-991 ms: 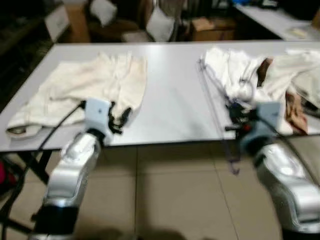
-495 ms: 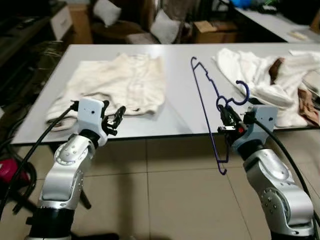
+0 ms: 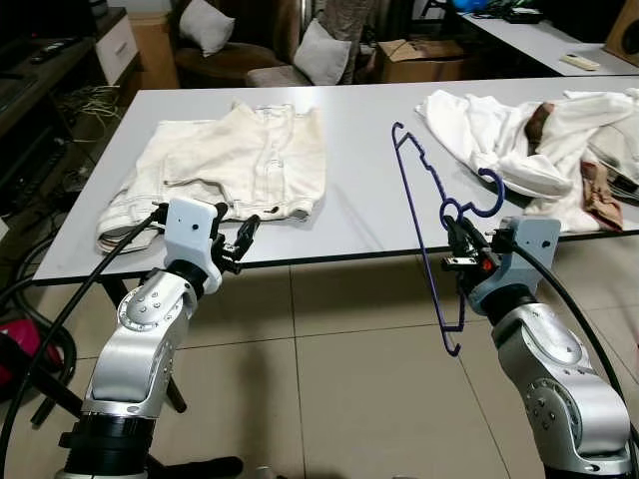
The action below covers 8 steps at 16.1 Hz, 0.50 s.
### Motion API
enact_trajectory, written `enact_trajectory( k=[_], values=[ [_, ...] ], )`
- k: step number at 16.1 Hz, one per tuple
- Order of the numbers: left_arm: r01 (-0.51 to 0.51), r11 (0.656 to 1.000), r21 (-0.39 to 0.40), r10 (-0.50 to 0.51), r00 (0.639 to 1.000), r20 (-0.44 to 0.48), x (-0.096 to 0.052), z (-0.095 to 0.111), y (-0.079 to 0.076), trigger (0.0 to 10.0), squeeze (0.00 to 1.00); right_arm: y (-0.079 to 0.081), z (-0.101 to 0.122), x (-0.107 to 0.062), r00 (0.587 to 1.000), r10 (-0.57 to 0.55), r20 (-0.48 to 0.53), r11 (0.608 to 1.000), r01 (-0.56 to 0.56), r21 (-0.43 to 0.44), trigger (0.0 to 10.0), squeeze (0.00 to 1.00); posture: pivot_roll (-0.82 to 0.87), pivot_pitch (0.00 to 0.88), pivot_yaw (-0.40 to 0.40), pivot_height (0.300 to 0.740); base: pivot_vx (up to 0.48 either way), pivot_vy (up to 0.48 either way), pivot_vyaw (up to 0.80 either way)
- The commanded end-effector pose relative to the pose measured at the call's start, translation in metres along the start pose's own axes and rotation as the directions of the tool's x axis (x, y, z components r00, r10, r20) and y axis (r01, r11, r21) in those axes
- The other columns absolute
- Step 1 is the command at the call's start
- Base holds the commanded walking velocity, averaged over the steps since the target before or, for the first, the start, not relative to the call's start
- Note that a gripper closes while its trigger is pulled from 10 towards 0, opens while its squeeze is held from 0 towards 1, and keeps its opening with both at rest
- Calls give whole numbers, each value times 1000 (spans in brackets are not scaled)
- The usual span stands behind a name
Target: Hang hanger
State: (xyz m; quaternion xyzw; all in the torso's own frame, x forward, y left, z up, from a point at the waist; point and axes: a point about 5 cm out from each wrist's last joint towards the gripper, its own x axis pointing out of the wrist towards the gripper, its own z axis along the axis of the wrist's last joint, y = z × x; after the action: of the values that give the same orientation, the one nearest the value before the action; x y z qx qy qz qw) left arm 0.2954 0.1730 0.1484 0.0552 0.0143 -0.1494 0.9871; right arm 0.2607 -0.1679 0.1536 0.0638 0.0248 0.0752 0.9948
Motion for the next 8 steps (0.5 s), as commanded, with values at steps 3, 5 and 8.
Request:
enact_trajectory(
  k=[3, 5, 8],
  values=[
    [-5, 1000, 1, 5, 1000, -19, 0, -3, -1, 10000, 0, 0, -1, 0, 1000, 9, 0, 1000, -9, 5, 10000, 0, -51, 0, 21, 740, 0, 0, 0],
    [-6, 1000, -5, 6, 1000, -21, 0, -4, -1, 10000, 0, -1, -1, 0, 1000, 12, -3, 1000, -12, 5, 10000, 0, -51, 0, 21, 740, 240, 0, 0],
    [-8, 1000, -10, 7, 1000, -26, 0, -6, -2, 10000, 0, 0, -1, 0, 999, 34, -12, 999, -34, -10, 10000, 0, -54, 0, 13, 740, 250, 0, 0]
  ],
)
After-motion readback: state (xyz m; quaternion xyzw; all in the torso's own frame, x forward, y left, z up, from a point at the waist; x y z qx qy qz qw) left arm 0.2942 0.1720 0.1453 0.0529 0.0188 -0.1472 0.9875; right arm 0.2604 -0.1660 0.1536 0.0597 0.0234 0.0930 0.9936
